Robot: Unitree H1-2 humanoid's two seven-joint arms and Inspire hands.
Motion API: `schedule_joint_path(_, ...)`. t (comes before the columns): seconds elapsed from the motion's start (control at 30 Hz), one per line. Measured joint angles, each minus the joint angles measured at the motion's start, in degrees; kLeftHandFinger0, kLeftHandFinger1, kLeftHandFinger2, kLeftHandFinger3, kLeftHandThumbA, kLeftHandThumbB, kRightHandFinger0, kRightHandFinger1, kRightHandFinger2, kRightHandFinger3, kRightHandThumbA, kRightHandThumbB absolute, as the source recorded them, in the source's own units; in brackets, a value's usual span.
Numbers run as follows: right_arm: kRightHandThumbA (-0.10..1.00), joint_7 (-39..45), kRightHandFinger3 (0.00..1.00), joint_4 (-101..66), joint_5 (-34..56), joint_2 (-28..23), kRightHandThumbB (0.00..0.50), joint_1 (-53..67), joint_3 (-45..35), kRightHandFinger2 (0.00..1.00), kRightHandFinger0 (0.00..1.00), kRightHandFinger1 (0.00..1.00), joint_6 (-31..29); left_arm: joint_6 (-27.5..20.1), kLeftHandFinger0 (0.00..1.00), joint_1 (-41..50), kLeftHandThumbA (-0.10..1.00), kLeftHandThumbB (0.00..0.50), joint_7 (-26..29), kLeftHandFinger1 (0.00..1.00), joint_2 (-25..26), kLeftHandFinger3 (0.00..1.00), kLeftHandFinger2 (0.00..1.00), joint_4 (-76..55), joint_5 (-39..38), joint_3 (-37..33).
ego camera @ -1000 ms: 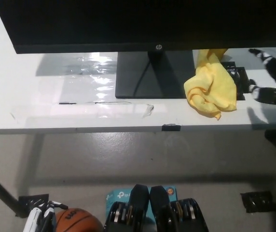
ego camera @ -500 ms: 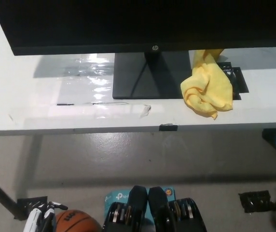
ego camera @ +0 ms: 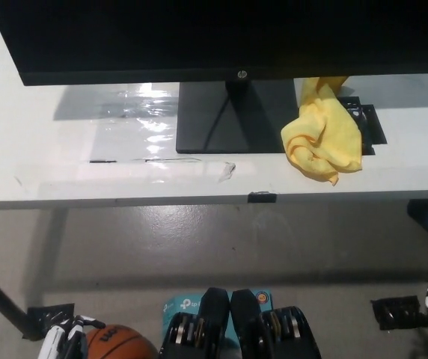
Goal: The robot uses its right hand to pick up the cloth kept in the middle of the desk and use it to wipe the monitor in the middle of the desk by swiping its screen twice
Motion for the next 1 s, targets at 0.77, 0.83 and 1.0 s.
schedule_joint_path(0.77, -0.1, -9.7, 0.91, 11.03, 16.51, 2.41, 0.132, 1.37, 0.68, 0.39, 0.09, 0.16, -7.25, -0.09, 0.0, 0.04, 0.79, 0.5, 0.01, 0.0, 0.12, 0.0, 0.0, -0.41, -0.08, 0.56)
schedule_joint_path(0.83, -0.1, -10.01, 0.9, 11.17, 17.07, 2.24, 0.13, 1.36, 1.45, 0.37, 0.08, 0.14, -6.7, -0.09, 0.0, 0.02, 0.79, 0.5, -0.03, 0.0, 0.16, 0.0, 0.0, -0.56, -0.16, 0.68)
schedule_joint_path(1.0, -0.1, -10.83, 0.9, 11.53, 18.58, 1.65, 0.122, 1.35, 2.37, 0.39, 0.1, 0.16, -5.96, 0.04, 0.0, 0.06, 0.77, 0.5, -0.03, 0.0, 0.27, 0.0, 0.0, -0.71, -0.19, 0.75)
